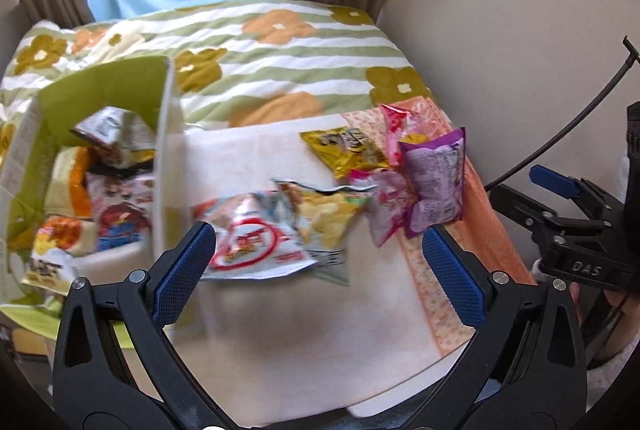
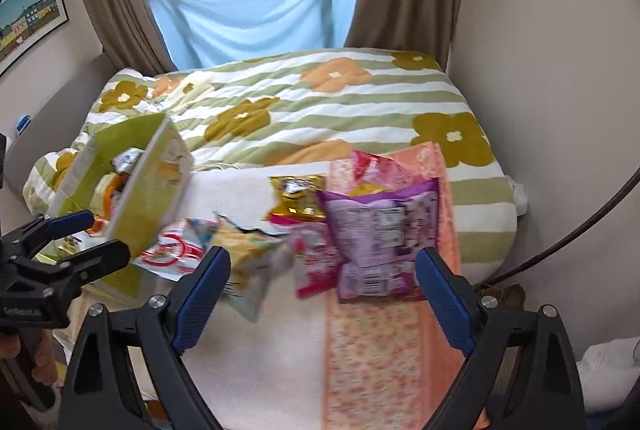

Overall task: Organize snacks
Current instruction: 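Move both tools back from the box toward the remaining snack bags, then grasp the potato chip bag with left tool while right tool grasps the purple bag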

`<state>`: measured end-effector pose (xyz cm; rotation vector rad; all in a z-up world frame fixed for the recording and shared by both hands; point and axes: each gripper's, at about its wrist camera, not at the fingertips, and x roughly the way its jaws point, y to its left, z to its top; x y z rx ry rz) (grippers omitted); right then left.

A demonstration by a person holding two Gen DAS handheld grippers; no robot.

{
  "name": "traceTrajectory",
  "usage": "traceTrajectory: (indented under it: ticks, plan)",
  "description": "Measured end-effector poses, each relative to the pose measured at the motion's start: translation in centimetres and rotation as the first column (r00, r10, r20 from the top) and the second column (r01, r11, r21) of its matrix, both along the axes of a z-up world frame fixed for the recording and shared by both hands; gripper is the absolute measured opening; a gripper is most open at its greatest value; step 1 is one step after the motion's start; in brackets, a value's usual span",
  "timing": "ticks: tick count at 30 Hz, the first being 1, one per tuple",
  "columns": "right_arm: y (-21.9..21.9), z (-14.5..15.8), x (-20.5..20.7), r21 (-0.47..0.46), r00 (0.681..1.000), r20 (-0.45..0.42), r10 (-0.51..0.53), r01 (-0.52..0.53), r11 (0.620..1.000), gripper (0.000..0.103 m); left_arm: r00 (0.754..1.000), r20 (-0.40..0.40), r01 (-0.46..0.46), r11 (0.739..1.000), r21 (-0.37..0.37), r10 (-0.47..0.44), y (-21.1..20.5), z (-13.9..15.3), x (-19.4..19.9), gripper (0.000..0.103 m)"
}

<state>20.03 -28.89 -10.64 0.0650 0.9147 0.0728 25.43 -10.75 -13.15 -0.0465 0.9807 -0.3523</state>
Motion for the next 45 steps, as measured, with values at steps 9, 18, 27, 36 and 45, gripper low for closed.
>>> traceTrajectory:
  ticks: [9, 18, 27, 36, 45]
  plan:
    - [-4.4, -4.1, 2.8, -0.007, 0.996, -0.070, 0.054, -0.055, 0.998, 0.092, 0.997, -0.067, -0.030, 0.999, 0.022, 0.032, -4.0, -3.3, 2.2, 0.103]
    - [-5.3, -7.1, 4.3, 0.005, 0.991, -0.129, 0.032, -0.032, 0.999, 0.092, 0.985, -0.172, 0.022, 0.994, 0.106, -0.004, -6.0, -9.4, 5.5, 0.092]
    - [-5.5, -8.9, 5.8, -0.028, 0.988, -0.156, 0.007, -0.012, 1.000, 0.092, 0.973, -0.230, 0.040, 0.984, 0.171, 0.000, -6.5, -13.3, 7.0, 0.081]
    - [-4.9, -9.8, 6.8, -0.066, 0.991, -0.132, 0.023, -0.032, 0.997, 0.092, 0.972, -0.230, 0.086, 0.973, 0.214, -0.035, -6.7, -13.4, 7.5, 0.048]
    - [-3.7, -11.8, 8.0, -0.081, 0.984, -0.164, 0.072, -0.086, 0.993, 0.098, 0.970, -0.238, 0.108, 0.974, 0.201, -0.058, -7.2, -12.8, 7.6, 0.046]
